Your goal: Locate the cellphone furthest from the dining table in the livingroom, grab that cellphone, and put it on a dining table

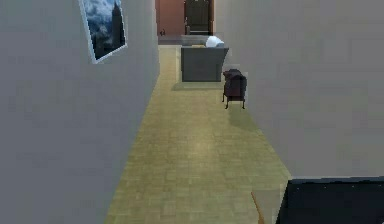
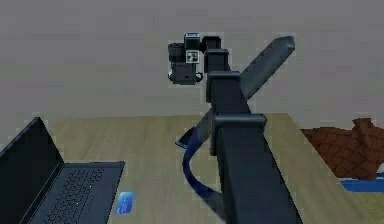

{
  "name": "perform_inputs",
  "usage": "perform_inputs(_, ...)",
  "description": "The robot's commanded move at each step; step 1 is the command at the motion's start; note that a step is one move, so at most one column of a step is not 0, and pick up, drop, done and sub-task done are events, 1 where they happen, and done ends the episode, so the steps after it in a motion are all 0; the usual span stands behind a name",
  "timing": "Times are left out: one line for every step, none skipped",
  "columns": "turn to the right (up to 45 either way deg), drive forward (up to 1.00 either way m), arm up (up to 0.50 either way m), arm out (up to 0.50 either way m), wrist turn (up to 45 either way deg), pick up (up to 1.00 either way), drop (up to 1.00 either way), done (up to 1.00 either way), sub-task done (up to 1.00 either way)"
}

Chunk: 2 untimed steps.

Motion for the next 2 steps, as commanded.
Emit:
perform_inputs(0.0, 0.0, 0.0, -0.08, 0.0, 0.0, 0.0, 0.0, 0.0)
perform_inputs(0.0, 0.0, 0.0, 0.0, 0.0, 0.0, 0.0, 1.0, 0.0)
